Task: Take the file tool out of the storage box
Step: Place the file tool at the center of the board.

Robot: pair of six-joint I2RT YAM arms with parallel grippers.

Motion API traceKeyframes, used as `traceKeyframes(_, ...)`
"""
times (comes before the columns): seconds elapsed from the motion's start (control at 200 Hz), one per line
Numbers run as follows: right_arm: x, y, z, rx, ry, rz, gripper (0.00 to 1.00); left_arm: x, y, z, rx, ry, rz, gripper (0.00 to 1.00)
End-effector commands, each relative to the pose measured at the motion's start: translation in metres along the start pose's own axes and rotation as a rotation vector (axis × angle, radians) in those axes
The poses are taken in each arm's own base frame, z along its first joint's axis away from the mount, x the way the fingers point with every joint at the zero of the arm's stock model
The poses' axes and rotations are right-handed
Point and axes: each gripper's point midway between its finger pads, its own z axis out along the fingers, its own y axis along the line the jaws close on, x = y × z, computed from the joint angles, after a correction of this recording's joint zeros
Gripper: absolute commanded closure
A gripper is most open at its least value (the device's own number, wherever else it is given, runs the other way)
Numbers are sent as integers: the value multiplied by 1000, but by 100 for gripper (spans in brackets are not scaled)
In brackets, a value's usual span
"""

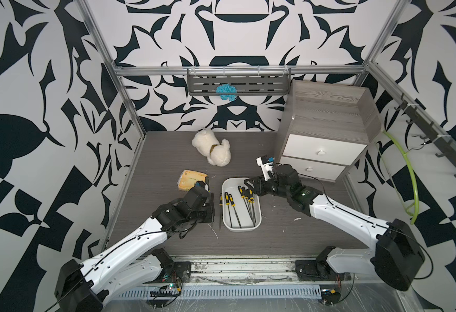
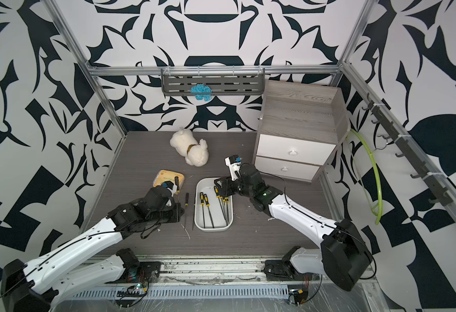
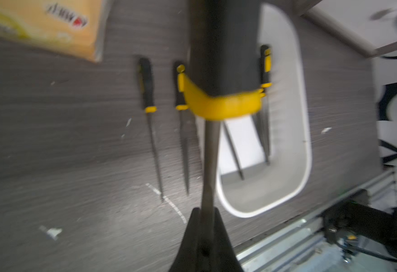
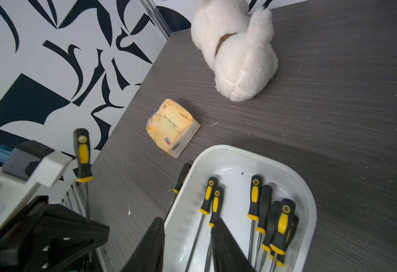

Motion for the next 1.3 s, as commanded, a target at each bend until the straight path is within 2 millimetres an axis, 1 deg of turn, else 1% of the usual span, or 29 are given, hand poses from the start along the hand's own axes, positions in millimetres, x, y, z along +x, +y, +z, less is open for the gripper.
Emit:
traceKeyframes(0.0,-23,13,-8,-12,-60,-50,62,31,42,14,-220,144,-14,100)
traceKeyframes(0.07,-22,10,-9,5,-60,-60,62,32,50,23,-289,179,5,100)
traceKeyframes(0.11,-22,9,-8,11,-56,-64,62,36,59,26,-346,205,11,100)
traceKeyframes(0.185,-21,8,-8,15,-52,-65,62,41,65,35,-379,242,29,100)
traceKeyframes(0.205,-21,8,-8,13,-52,-65,62,38,61,38,-361,228,31,100)
traceKeyframes(0.22,-21,8,-8,13,-51,-64,62,42,64,44,-381,252,31,100)
traceKeyframes(0.255,-21,8,-7,12,-51,-62,62,45,67,49,-396,270,29,100)
traceKeyframes(0.35,-20,8,-6,9,-47,-61,62,53,71,60,-418,319,35,100)
traceKeyframes(0.47,-19,8,-5,5,-42,-59,62,62,68,72,-388,375,41,100)
traceKeyframes(0.645,-20,9,-6,4,-45,-61,62,63,66,73,-388,421,42,100)
traceKeyframes(0.82,-20,9,-6,7,-43,-61,62,61,82,68,-448,474,-1,100)
traceKeyframes(0.855,-20,8,-6,9,-43,-61,62,60,80,69,-429,488,-11,100)
traceKeyframes(0.88,-20,9,-6,9,-42,-63,62,61,78,70,-411,501,-15,97)
traceKeyframes(0.905,-20,8,-6,10,-41,-63,62,60,76,70,-397,507,-16,97)
traceKeyframes(0.925,-20,8,-6,11,-40,-63,62,63,77,66,-409,530,-18,96)
traceKeyframes(0.96,-20,9,-7,9,-40,-64,62,63,77,62,-420,543,-18,96)
traceKeyframes(1.035,-21,9,-7,9,-41,-65,62,57,74,59,-426,548,-10,96)
traceKeyframes(1.105,-21,10,-9,8,-43,-68,62,60,70,62,-402,582,-4,98)
traceKeyframes(1.205,-20,10,-10,8,-41,-67,62,66,76,65,-417,620,-13,98)
traceKeyframes(1.295,-21,11,-11,7,-40,-68,62,70,85,68,-432,654,-35,98)
